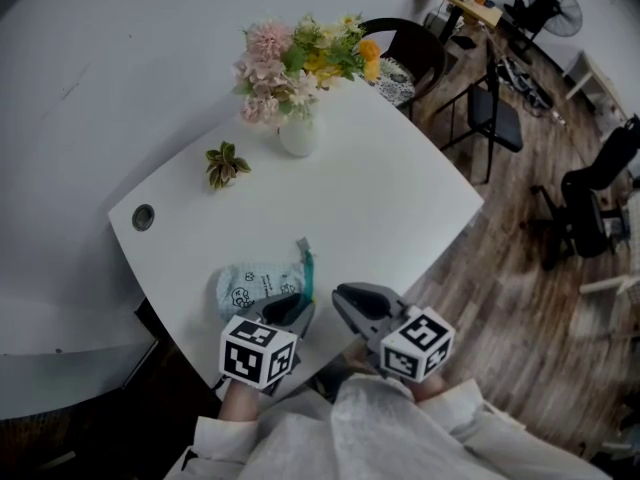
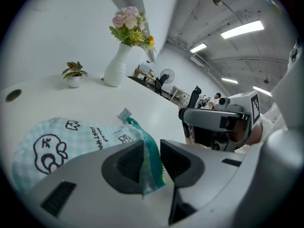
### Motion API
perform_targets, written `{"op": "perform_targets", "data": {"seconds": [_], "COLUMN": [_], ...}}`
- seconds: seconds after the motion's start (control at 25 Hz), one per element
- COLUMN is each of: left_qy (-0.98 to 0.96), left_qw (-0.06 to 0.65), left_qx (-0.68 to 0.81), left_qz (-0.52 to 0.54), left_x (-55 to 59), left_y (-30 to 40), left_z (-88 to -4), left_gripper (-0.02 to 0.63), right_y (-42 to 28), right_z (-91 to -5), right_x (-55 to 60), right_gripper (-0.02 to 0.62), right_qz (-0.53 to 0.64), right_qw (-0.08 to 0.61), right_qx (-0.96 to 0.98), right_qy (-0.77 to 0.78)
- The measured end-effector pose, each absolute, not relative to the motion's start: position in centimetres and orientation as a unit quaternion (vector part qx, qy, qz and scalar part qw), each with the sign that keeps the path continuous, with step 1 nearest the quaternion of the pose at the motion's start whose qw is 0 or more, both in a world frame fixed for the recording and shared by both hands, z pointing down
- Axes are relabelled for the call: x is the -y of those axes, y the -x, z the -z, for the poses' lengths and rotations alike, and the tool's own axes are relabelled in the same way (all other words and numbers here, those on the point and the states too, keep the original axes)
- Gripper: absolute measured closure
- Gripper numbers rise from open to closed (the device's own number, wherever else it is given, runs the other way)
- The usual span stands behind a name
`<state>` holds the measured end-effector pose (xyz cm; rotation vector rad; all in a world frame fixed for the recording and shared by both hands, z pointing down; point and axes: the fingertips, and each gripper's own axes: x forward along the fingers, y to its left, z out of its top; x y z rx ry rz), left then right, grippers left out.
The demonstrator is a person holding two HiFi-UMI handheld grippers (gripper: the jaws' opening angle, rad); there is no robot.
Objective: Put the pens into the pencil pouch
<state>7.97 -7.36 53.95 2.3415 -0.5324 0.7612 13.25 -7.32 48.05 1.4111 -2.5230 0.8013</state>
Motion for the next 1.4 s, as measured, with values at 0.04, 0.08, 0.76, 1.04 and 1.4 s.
{"op": "perform_targets", "data": {"seconds": [0.04, 0.08, 0.76, 1.04, 1.4], "left_qy": [-0.885, -0.886, -0.919, -0.929, -0.931], "left_qw": [0.306, 0.304, 0.232, 0.203, 0.186], "left_qx": [0.203, 0.206, 0.23, 0.238, 0.272], "left_qz": [-0.285, -0.282, -0.223, -0.199, -0.158], "left_x": [7.4, 7.5, 10.0, 10.9, 11.4], "left_y": [-8.0, -8.0, -6.4, -5.2, -4.2], "left_z": [-53.8, -53.6, -46.5, -43.8, -41.3], "left_gripper": [0.515, 0.512, 0.509, 0.516, 0.568], "right_y": [-13.2, -13.2, -12.2, -11.2, -9.2], "right_z": [-48.0, -47.9, -43.8, -41.7, -38.0], "right_x": [7.3, 7.3, 8.6, 9.3, 9.8], "right_gripper": [0.554, 0.554, 0.554, 0.557, 0.575], "right_qz": [-0.266, -0.266, -0.226, -0.204, -0.164], "right_qw": [0.071, 0.071, 0.049, 0.06, 0.052], "right_qx": [0.839, 0.839, 0.853, 0.855, 0.872], "right_qy": [-0.469, -0.469, -0.468, -0.474, -0.459]}}
